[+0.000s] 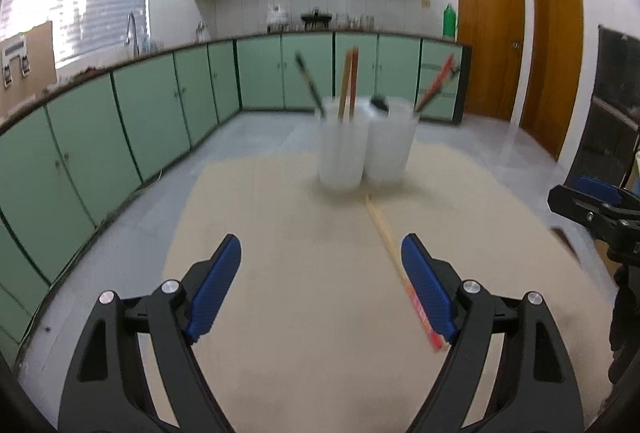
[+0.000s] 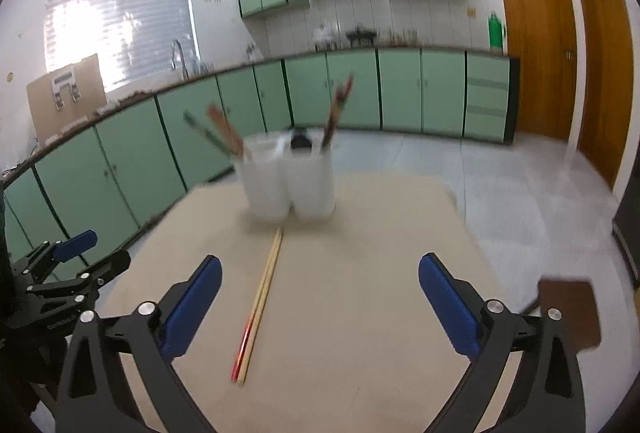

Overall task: Organize utensils
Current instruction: 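Withdraw both tools from the holder back over the mat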

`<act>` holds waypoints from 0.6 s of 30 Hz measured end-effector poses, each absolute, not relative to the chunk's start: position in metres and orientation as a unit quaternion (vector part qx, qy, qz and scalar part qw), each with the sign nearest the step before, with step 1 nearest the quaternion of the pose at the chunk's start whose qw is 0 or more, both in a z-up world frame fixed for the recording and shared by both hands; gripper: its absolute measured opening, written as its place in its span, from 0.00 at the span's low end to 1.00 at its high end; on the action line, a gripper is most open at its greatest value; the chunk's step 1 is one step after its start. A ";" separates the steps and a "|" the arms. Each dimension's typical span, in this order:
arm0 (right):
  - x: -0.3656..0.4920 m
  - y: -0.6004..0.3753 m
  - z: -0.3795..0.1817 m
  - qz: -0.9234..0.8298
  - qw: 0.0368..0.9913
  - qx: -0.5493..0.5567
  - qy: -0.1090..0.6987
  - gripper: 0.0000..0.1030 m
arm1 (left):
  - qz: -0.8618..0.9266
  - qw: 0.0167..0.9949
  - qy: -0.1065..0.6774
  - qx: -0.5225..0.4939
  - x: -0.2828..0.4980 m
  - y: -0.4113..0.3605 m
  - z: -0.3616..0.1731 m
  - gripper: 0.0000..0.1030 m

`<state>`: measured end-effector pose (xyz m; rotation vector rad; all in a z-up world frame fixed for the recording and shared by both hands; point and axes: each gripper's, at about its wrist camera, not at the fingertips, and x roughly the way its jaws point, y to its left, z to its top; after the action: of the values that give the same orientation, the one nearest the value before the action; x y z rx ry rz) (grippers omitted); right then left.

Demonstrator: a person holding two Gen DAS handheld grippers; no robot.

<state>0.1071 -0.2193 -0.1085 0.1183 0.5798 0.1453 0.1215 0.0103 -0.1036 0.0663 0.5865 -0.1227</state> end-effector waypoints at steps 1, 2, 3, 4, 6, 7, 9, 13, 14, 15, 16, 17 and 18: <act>0.106 -0.216 -0.117 0.070 0.951 0.056 0.295 0.94 | -0.058 0.953 0.296 0.034 0.119 0.014 -0.111 0.78; 0.103 -0.211 -0.129 0.069 0.947 0.052 0.308 0.94 | -0.056 0.949 0.310 0.033 0.117 0.018 -0.121 0.78; 0.102 -0.207 -0.136 0.071 0.945 0.050 0.316 0.94 | -0.054 0.946 0.318 0.032 0.116 0.021 -0.127 0.78; 0.100 -0.201 -0.146 0.072 0.941 0.047 0.328 0.94 | -0.051 0.943 0.326 0.032 0.115 0.024 -0.134 0.78; 0.097 -0.191 -0.163 0.080 0.933 0.045 0.348 0.94 | -0.045 0.938 0.343 0.034 0.113 0.029 -0.146 0.78; 0.097 -0.187 -0.167 0.084 0.930 0.045 0.354 0.94 | -0.044 0.936 0.348 0.034 0.114 0.030 -0.148 0.78; 0.096 -0.176 -0.180 0.092 0.924 0.041 0.370 0.92 | -0.041 0.933 0.357 0.034 0.113 0.033 -0.155 0.78; 0.099 -0.164 -0.196 0.098 0.915 0.033 0.390 0.81 | -0.037 0.929 0.366 0.033 0.111 0.035 -0.162 0.78; 0.100 -0.162 -0.199 0.098 0.913 0.033 0.395 0.77 | -0.037 0.928 0.368 0.033 0.111 0.036 -0.162 0.78; 0.101 -0.160 -0.201 0.098 0.911 0.032 0.400 0.75 | -0.037 0.928 0.369 0.033 0.111 0.034 -0.162 0.78; 0.102 -0.160 -0.202 0.099 0.909 0.031 0.403 0.71 | -0.037 0.927 0.371 0.033 0.110 0.035 -0.163 0.78; 0.102 -0.158 -0.203 0.099 0.909 0.029 0.404 0.68 | -0.038 0.927 0.372 0.033 0.111 0.034 -0.163 0.78; 0.103 -0.157 -0.204 0.098 0.908 0.025 0.408 0.67 | -0.038 0.927 0.372 0.032 0.111 0.035 -0.164 0.78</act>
<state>0.1028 -0.1569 -0.2042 0.0515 0.8412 0.2014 0.1110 0.0348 -0.1637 0.0658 0.7635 -0.0783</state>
